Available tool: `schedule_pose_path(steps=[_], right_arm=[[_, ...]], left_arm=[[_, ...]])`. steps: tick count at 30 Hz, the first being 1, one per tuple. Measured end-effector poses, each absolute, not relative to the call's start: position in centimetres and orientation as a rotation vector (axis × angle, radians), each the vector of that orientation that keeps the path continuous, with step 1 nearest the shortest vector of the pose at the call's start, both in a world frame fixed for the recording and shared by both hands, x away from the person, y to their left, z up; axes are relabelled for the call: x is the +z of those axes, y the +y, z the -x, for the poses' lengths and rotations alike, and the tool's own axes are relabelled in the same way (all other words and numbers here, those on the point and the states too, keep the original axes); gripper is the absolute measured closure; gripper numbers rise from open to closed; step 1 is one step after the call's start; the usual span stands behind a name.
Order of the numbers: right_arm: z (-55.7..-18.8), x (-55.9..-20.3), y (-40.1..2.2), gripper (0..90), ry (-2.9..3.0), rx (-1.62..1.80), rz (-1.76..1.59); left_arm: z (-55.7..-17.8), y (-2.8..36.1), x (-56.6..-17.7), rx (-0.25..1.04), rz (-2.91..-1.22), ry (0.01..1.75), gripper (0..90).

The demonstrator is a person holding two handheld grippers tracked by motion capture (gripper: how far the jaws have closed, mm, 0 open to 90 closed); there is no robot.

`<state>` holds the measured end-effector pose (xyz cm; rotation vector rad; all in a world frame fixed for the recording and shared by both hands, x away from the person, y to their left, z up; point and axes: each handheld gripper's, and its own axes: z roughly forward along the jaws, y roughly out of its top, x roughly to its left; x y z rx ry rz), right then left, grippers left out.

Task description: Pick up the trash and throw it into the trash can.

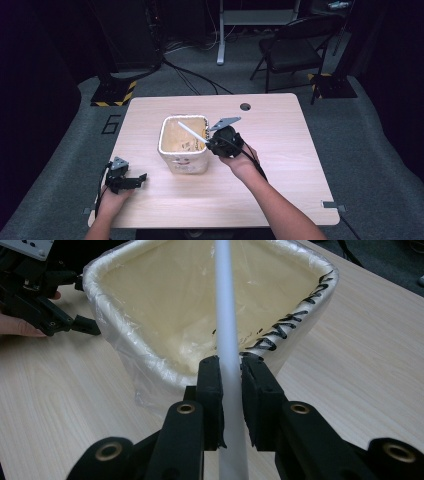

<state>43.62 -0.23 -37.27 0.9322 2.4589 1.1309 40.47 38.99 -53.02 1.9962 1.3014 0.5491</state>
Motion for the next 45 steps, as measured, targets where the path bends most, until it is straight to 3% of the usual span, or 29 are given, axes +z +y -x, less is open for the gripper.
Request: schedule_pose_path(steps=[6,11,15,45], right_arm=[[-43.6,-37.2,0.3,76.0,2.456,1.131,-0.939],[-43.3,-37.0,0.3,58.1,2.418,1.16,-0.928],[-43.2,-36.9,0.2,52.5,2.42,1.186,-0.934],[-41.7,-38.0,-3.4,50.3,2.377,1.184,-0.96]], left_arm=[[-40.5,39.0,-53.0,0.549,-1.996,1.302,9.2],[-40.5,39.0,-53.0,0.549,-1.997,1.3,9.3],[-40.5,39.0,-53.0,0.549,-1.997,1.299,9.2],[-40.5,39.0,-53.0,0.55,-1.997,1.3,9.2]])
